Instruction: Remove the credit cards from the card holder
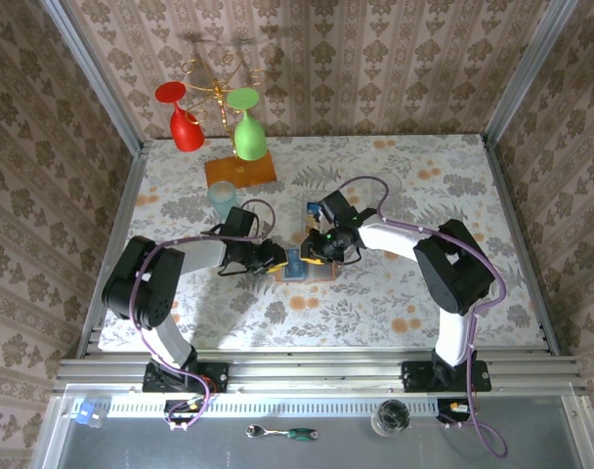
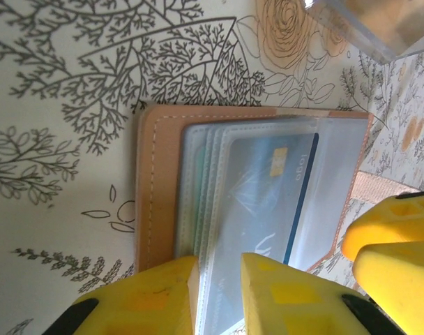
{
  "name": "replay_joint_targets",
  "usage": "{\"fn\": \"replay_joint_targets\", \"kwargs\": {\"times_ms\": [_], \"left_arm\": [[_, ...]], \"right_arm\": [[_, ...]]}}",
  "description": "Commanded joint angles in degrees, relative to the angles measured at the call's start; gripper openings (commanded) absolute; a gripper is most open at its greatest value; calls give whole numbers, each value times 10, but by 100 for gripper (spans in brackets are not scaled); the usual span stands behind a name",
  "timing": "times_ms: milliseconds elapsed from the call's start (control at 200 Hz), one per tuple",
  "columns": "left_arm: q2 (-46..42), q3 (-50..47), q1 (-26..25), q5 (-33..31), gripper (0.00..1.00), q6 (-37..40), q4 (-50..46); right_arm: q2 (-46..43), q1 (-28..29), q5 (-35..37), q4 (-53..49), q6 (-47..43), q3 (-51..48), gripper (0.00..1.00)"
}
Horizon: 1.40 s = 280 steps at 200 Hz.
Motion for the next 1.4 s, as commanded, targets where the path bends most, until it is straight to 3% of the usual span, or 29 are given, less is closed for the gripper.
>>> {"fn": "replay_joint_targets", "kwargs": {"times_ms": [0,260,815,1005,1395], "left_arm": [[-1,-7,3,-9,23,21,-20],[1,-6,3,-17,16,30,-38],[21,3,3,-24,13,53,-53],[31,12,27,-23,12,68,-64],[30,8,30,-11,12,64,-57]], "right_arm": [[17,4,-13,-6,8,22,22],[36,5,-22,-5,3,32,24],[73,5,-41,-1,-12,52,21],[74,5,-20,-23,-20,53,23],[55,5,15,-44,-30,50,25]]}}
